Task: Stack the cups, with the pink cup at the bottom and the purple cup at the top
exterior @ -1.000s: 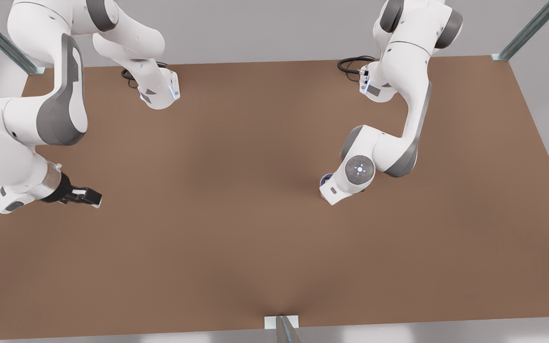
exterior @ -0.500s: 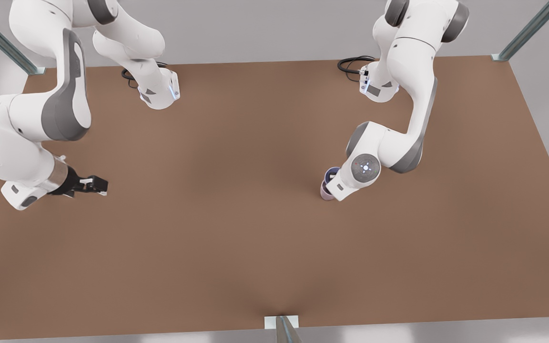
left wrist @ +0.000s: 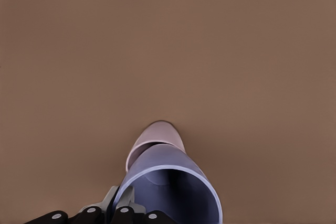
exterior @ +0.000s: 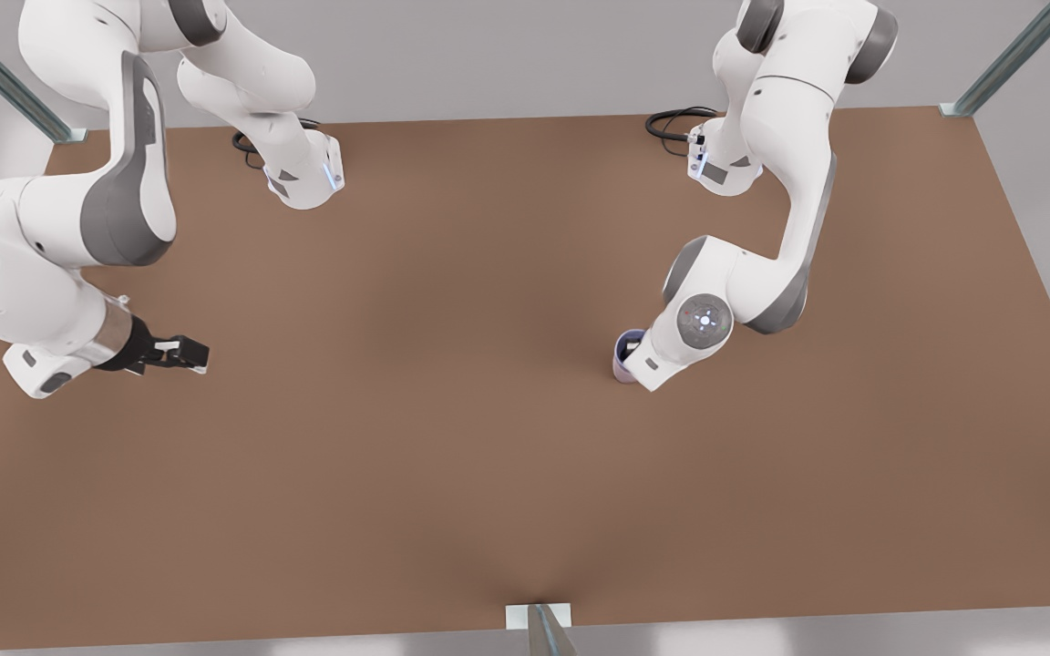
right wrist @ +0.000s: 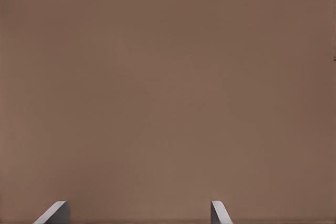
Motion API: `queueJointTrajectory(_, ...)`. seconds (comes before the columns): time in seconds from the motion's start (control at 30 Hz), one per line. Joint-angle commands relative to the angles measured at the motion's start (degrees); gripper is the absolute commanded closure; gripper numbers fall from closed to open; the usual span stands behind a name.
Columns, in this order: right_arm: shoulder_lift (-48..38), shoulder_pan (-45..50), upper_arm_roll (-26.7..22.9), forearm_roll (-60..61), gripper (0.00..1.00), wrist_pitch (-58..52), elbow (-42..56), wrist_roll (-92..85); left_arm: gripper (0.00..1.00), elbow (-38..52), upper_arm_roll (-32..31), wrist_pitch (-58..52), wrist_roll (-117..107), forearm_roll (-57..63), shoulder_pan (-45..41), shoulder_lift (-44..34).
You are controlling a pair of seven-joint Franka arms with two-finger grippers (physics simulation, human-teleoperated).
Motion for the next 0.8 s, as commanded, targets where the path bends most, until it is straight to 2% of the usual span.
queueJointTrajectory(0.0,0.0,-0.1,0.0,0.2,0.0,0.1,0.0,1.9,0.79,-0.3,0.0,1.0,-1.3,-0.2,0.0,0.0)
queueJointTrajectory(0.77,0.1,-0.2,0.0,0.2,0.0,0.1,0.2,1.8,0.79,-1.3,-0.7,0.0,-1.2,-0.2,0.9,-0.5)
